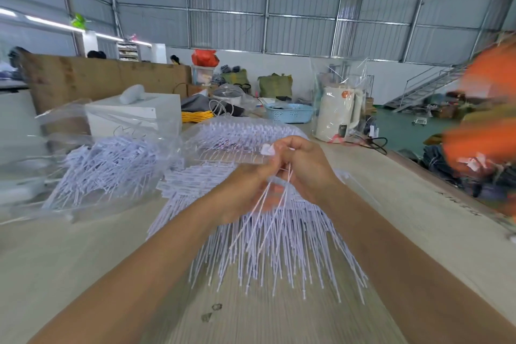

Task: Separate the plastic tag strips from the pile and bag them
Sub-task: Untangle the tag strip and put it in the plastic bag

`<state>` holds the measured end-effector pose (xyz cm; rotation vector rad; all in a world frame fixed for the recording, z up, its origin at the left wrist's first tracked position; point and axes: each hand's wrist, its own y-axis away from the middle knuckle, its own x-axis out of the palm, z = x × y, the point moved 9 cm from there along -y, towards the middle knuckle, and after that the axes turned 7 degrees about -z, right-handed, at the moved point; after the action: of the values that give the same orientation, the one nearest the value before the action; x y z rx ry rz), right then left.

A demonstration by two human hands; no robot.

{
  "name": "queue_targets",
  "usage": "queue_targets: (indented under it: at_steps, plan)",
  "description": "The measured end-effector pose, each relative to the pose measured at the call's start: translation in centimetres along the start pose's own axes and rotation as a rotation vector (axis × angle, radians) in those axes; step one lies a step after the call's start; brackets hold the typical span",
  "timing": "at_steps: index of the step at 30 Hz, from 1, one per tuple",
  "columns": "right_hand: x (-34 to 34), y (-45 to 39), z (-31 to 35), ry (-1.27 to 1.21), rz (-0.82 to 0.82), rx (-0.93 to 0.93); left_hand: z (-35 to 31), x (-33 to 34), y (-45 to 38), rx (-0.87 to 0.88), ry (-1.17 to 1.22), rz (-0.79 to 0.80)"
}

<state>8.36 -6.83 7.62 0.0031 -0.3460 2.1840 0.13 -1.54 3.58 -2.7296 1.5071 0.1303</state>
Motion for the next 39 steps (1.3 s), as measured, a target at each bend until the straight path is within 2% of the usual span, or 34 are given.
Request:
queue_targets:
  at_steps: [2, 4, 8, 10, 13, 16, 18, 20, 22, 26, 29, 33, 39]
  plan:
    - [-0.4, -0.1, -0.2, -0.051, -0.049, 0.003, 0.8, 1.7, 0.9, -0.015, -0.003, 0.123]
    - [-0.5, -0.2, -0.5, -0.038, -0.046, -0.011, 0.5, 1.4, 0.7, 0.044, -0.047, 0.079]
    - [-1.4, -0.5, -0.3, 0.213, -0.067, -0.116, 0.3, -0.2, -0.1, 0.083, -0.201, -0.012]
    - [-0.8, -0.3, -0.5, 0.292, -0.003, -0.125, 0.5, -0.7, -0.3, 0.09, -0.279, -0.038]
    - [1.8, 0.8, -1.5, 0.351, 0.218, -0.096, 0.9, -1.4, -0.7, 0.105, -0.338, -0.091]
    - [2.9, 0.4, -1.0, 0.471, 0.191, -0.199, 1.1, -2.2, -1.0, 0.144, -0.386, -0.144]
    - [4.4, 0.6, -1.3, 0.515, 0.263, -0.213, 1.0, -2.8, -1.1, 0.164, -0.395, -0.183]
    - [5.4, 0.7, -1.6, 0.48, 0.293, -0.201, 0.9, -3.5, -0.8, 0.154, -0.325, -0.209]
    - [5.5, 0.1, -1.4, 0.374, 0.2, -0.206, 0.8, -4.3, -0.3, 0.187, -0.337, -0.235]
    - [5.9, -1.2, -2.1, 0.273, 0.06, -0.163, 0.8, -6.8, 1.3, 0.325, -0.664, -0.369]
    - [8.0, -1.3, -3.9, 0.268, 0.11, -0.1, 0.7, -9.4, 3.1, 0.39, -0.775, -0.431]
    - [12.5, -1.1, -5.1, 0.228, 0.164, -0.08, -0.2, -13.5, 5.4, 0.483, -0.764, -0.493]
    - [22.0, -0.5, -5.5, 0.156, 0.302, -0.03, 0.5, -22.4, 7.2, 0.366, -0.759, -0.699]
